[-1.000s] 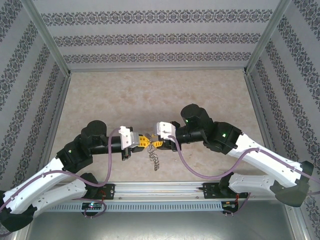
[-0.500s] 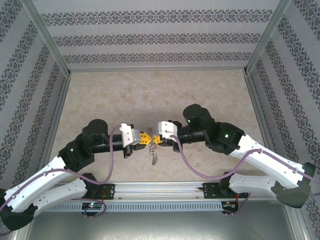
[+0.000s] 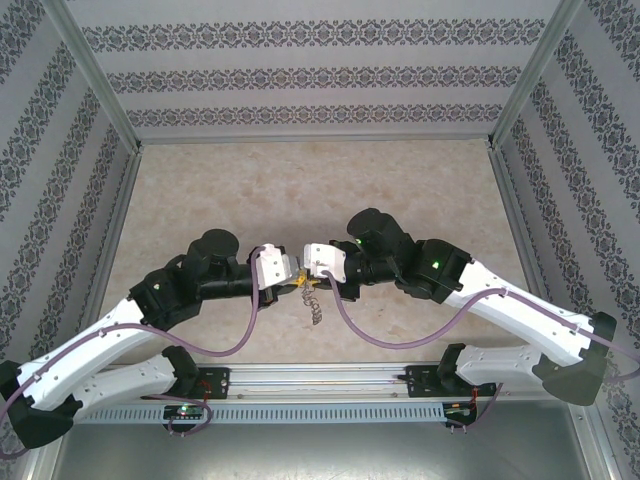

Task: Put the keys on the keyring

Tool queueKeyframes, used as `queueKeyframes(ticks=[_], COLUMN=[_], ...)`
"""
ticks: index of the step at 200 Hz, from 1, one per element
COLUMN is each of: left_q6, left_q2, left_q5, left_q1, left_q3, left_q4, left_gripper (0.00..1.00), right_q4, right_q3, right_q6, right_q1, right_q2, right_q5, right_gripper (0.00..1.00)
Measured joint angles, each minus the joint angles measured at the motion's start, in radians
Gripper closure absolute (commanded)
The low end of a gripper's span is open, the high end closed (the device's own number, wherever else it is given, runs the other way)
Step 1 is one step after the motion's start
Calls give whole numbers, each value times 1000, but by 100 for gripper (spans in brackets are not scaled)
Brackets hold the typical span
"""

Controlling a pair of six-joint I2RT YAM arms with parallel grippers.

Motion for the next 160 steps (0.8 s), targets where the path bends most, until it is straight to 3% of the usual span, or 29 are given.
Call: queueKeyframes(ticks=[16, 48, 90, 125, 142, 160], left_q6=[-1, -21, -76, -130, -146, -159], left_q2=[-22, -74, -101, -136, -144, -146], left_q5=[8, 39, 107, 136, 142, 148], left_q1=[0, 0, 0, 1, 1, 1], left_q3=[-13, -56, -128, -188, -196, -196], left_q4=[16, 76, 207, 314, 338, 351], left_gripper=[100, 100, 100, 100, 100, 100], right_q4=[13, 55, 80, 89, 97, 104], right_q3=[0, -21, -49, -60, -61, -61], right_q6=[-5, 3, 9, 23, 25, 32], right_q1=[5, 11, 11, 11, 10, 10], right_q2=[-6, -40, -63, -86, -95, -105], right_q5=[-3, -30, -64, -84, -85, -85], right_gripper=[77, 74, 79, 90, 100, 100])
